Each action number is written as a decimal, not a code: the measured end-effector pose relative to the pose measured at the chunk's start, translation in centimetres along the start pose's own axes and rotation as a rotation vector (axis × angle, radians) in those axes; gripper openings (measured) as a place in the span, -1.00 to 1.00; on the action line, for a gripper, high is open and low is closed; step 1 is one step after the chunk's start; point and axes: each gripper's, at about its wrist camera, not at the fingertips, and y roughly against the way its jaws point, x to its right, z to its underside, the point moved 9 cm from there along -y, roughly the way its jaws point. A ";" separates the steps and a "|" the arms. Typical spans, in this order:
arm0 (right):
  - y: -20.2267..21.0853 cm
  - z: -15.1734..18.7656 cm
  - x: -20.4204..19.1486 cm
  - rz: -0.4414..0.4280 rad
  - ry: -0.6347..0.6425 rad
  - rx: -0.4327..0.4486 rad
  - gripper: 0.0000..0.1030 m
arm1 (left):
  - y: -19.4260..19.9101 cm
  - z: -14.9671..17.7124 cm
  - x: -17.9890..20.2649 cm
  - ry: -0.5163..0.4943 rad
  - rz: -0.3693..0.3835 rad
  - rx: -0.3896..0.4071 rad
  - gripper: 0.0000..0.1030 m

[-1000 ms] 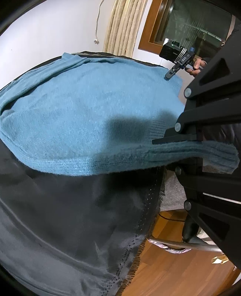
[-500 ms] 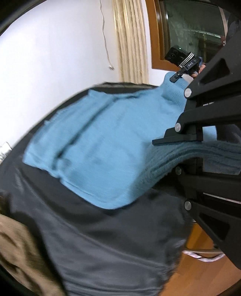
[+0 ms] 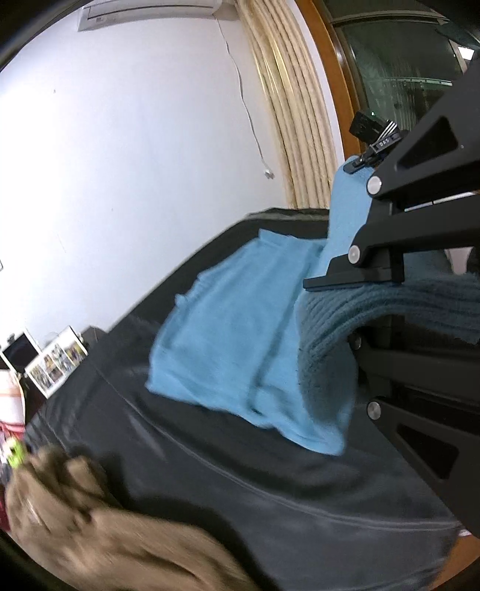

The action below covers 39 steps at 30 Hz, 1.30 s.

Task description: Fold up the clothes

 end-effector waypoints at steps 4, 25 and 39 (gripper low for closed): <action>-2.2 -2.8 1.6 0.068 0.006 0.017 -0.83 | -2.7 -3.9 1.2 -0.017 0.013 -0.004 -0.85; -14.6 -7.3 11.9 0.289 -0.196 -0.076 -0.81 | -17.9 -14.9 -6.9 0.142 -0.128 -0.130 -0.83; -14.3 -9.0 13.5 0.198 -0.350 -0.013 0.49 | -16.1 -18.1 -8.4 0.362 0.152 -0.007 0.39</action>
